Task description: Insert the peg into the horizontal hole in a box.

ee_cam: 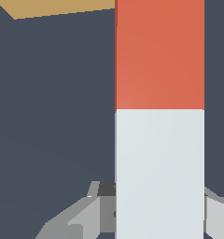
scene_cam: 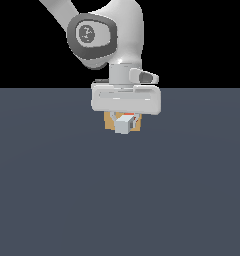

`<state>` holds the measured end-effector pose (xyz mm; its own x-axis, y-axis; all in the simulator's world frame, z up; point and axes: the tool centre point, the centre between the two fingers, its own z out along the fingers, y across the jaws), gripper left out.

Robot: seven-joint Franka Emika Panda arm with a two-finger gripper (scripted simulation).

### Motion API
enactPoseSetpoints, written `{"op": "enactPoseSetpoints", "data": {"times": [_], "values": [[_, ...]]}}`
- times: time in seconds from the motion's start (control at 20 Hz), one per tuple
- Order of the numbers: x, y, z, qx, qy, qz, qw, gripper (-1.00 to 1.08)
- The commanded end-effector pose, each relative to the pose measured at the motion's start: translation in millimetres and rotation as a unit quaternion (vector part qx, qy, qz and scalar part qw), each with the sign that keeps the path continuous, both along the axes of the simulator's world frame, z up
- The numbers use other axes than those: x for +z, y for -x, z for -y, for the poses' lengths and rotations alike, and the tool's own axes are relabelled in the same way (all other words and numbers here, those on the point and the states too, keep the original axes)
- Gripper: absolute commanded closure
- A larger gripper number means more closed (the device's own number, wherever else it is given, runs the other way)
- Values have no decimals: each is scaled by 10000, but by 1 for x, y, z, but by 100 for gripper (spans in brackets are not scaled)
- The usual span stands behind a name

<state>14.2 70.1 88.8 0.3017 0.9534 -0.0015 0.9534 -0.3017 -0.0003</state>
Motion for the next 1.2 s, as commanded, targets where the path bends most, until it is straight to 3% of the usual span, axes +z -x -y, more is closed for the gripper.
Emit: {"op": "enactPoseSetpoints", "data": {"times": [0.0, 0.2, 0.85, 1.15], "values": [[7, -1, -26, 285, 1, 7, 9996, 108], [11, 1, -47, 521, -4, 5, 9986, 108], [11, 2, -49, 557, -3, -4, 9984, 108], [12, -1, -70, 556, -4, -1, 9985, 108]]}}
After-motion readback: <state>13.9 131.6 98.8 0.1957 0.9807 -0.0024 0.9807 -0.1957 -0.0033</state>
